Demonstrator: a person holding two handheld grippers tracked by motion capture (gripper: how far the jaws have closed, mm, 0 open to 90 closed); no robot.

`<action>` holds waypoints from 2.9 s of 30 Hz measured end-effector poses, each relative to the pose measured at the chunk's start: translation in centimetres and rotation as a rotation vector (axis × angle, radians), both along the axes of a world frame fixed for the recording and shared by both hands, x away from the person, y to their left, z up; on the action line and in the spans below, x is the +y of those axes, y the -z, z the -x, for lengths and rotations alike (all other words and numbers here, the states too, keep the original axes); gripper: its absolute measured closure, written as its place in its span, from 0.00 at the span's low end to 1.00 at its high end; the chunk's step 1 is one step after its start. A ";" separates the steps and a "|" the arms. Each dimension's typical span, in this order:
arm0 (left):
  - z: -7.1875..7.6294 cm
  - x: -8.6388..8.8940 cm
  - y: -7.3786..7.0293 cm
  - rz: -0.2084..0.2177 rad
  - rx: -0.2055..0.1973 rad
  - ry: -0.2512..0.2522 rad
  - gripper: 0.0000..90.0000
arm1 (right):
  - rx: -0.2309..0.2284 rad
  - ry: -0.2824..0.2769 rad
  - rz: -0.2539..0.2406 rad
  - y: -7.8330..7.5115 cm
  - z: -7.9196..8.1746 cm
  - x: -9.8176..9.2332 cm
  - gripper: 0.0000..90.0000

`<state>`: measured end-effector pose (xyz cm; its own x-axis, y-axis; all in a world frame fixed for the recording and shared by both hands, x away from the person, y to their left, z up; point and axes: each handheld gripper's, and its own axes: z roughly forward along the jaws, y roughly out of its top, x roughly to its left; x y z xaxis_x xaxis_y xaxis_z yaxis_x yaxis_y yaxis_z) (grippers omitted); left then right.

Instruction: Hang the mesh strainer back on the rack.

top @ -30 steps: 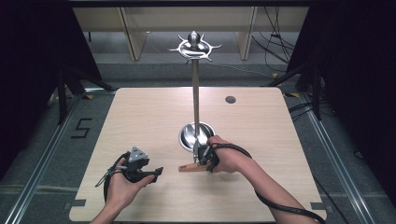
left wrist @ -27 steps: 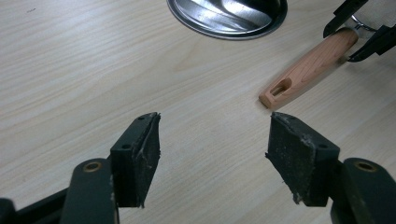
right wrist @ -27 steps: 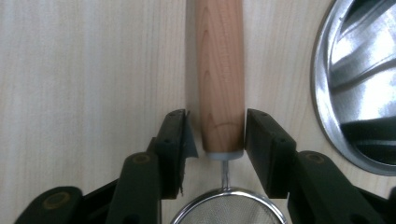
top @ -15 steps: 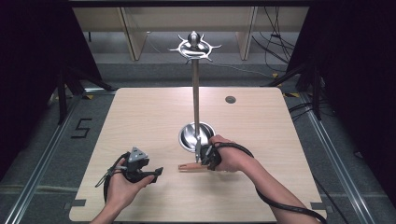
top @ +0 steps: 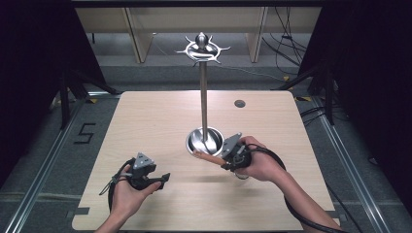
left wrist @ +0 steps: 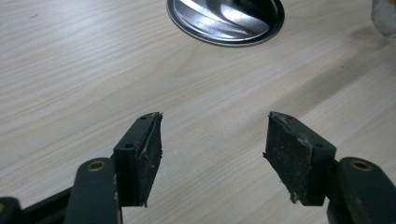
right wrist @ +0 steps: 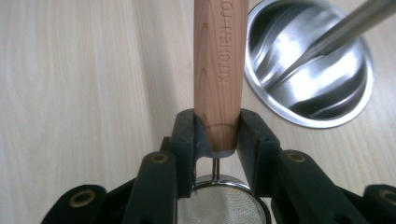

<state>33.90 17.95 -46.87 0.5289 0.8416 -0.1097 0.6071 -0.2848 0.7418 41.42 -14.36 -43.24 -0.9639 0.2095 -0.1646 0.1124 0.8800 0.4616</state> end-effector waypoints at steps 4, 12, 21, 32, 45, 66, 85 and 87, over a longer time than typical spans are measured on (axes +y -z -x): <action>0.0 0.0 -0.1 0.008 -0.013 -0.003 0.40 | -0.008 0.049 -0.117 -0.6 0.9 -1.3 0.78; 0.0 0.5 -0.4 -0.028 -0.008 0.020 0.41 | -0.025 0.148 -0.311 -1.7 2.6 -3.0 0.78; 0.1 0.0 -0.3 0.021 -0.027 -0.012 0.41 | -0.014 0.217 -0.401 -2.3 3.4 -4.2 0.78; 0.0 0.4 -0.5 -0.027 -0.033 0.002 0.41 | -0.068 0.299 -0.517 -3.7 3.2 -6.5 0.78; -0.2 0.7 -0.4 -0.025 -0.028 0.009 0.41 | -0.105 0.352 -0.601 -5.1 3.1 -7.6 0.78; -0.2 0.6 -0.3 -0.005 -0.048 -0.005 0.41 | -0.097 0.430 -0.669 -6.3 3.4 -7.6 0.78; 0.1 0.5 -0.1 0.014 -0.055 -0.020 0.40 | -0.138 0.455 -0.713 -7.9 3.2 -7.1 0.78; 0.2 1.0 -0.3 -0.036 -0.039 0.007 0.40 | -0.131 0.457 -0.708 -8.2 3.2 -7.1 0.78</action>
<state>33.74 18.95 -46.55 0.5377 0.8411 -0.0584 0.5759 -0.3158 0.7541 38.22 -21.43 -35.06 -0.7420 0.6687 0.0480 0.2939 0.2601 0.9198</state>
